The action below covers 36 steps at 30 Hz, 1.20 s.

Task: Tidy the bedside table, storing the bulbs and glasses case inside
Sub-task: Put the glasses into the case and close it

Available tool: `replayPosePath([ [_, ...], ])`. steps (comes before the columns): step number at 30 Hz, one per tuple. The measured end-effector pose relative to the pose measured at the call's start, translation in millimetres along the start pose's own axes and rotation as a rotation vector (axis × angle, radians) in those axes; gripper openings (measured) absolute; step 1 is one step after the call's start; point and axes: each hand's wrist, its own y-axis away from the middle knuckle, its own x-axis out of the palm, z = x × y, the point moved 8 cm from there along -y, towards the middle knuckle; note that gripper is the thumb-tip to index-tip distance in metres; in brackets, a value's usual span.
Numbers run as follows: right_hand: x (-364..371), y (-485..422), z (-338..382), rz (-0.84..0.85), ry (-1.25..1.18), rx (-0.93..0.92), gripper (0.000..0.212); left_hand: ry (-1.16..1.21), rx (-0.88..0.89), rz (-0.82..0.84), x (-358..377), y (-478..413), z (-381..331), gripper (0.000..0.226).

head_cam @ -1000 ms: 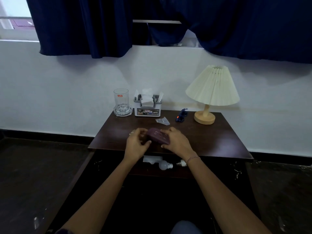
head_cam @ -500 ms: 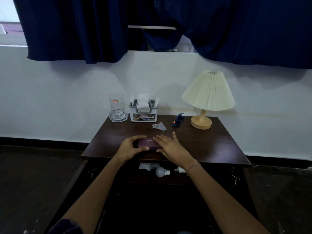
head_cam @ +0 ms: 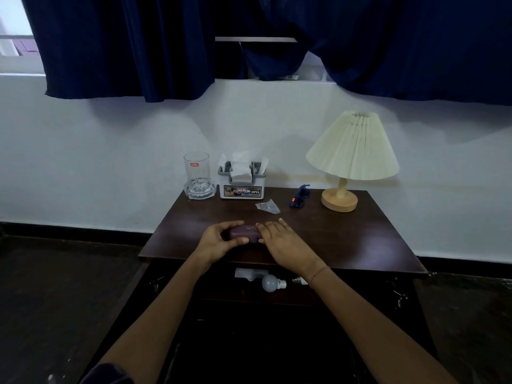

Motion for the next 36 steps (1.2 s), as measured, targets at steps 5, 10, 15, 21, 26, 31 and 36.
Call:
replayPosePath([
  [5,-12.9,-3.5,-4.3,-0.015,-0.083,-0.008,0.043,0.013,-0.004,0.022,-0.6,1.3,0.5,0.065],
  [10,-34.4,-18.5,-19.4,0.038,-0.324,0.039,0.035,0.047,-0.026,0.023,-0.7,1.0,4.7,0.082],
  [15,-36.9,-34.0,-43.1,-0.012,-0.492,0.143,0.026,0.099,-0.023,-0.034,-4.4,0.8,4.2,0.093],
  [21,-22.8,-50.1,-75.1,-0.046,-0.728,0.293,0.026,0.11,0.0,-0.043,-4.4,2.5,2.4,0.087],
  [26,-19.6,-35.9,-131.2,-0.298,-0.617,0.627,0.036,0.102,0.014,-0.065,-6.3,1.9,3.7,0.082],
  [31,13.8,-36.6,-139.8,-0.019,-0.313,0.673,0.054,0.08,0.028,-0.067,-6.6,0.3,6.1,0.085],
  [36,19.4,-36.7,-138.7,0.024,-0.182,0.689,0.043,0.067,0.035,-0.076,-7.0,0.1,7.0,0.085],
])
